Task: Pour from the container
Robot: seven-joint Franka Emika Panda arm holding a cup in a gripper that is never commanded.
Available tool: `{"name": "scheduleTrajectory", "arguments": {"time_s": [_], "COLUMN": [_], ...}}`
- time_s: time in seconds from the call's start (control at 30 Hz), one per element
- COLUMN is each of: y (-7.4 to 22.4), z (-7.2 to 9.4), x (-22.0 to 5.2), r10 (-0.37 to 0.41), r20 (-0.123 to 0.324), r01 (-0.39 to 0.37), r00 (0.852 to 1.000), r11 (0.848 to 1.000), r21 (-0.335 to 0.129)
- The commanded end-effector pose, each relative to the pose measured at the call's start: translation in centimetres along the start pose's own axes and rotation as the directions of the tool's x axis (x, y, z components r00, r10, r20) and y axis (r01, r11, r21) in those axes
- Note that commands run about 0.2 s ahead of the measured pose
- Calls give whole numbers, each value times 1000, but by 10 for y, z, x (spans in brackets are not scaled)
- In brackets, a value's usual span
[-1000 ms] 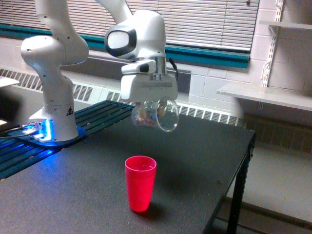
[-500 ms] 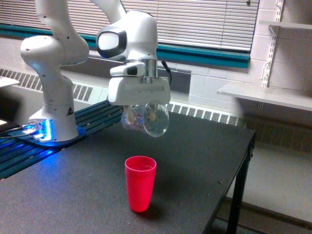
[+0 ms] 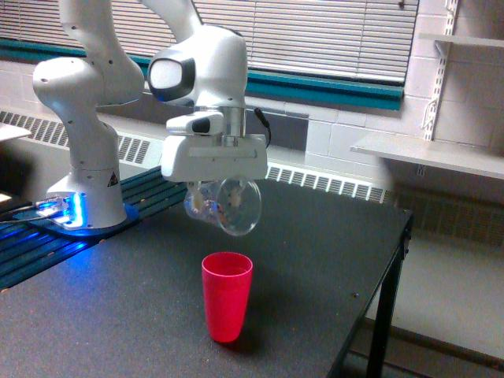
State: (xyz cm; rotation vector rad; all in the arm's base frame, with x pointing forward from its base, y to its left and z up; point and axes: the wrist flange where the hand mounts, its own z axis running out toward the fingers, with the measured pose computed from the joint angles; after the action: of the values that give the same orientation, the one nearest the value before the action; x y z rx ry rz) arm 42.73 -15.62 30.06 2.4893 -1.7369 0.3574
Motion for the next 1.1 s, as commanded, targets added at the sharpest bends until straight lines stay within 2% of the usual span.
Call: {"name": "scheduleTrajectory", "arguments": {"time_s": [0.03, 0.4, 0.8, 1.1], "y": [7, 15, 25, 23], "z": [6, 10, 9, 9], "x": [10, 25, 30, 34], "r10": [4, 24, 2, -10], "r20": [5, 8, 15, 19], "r01": [-4, -23, 0, 12], "r00": [1000, 1000, 1000, 1000], "r11": [1000, 998, 994, 992], "r21": [-17, -56, -111, -123]}}
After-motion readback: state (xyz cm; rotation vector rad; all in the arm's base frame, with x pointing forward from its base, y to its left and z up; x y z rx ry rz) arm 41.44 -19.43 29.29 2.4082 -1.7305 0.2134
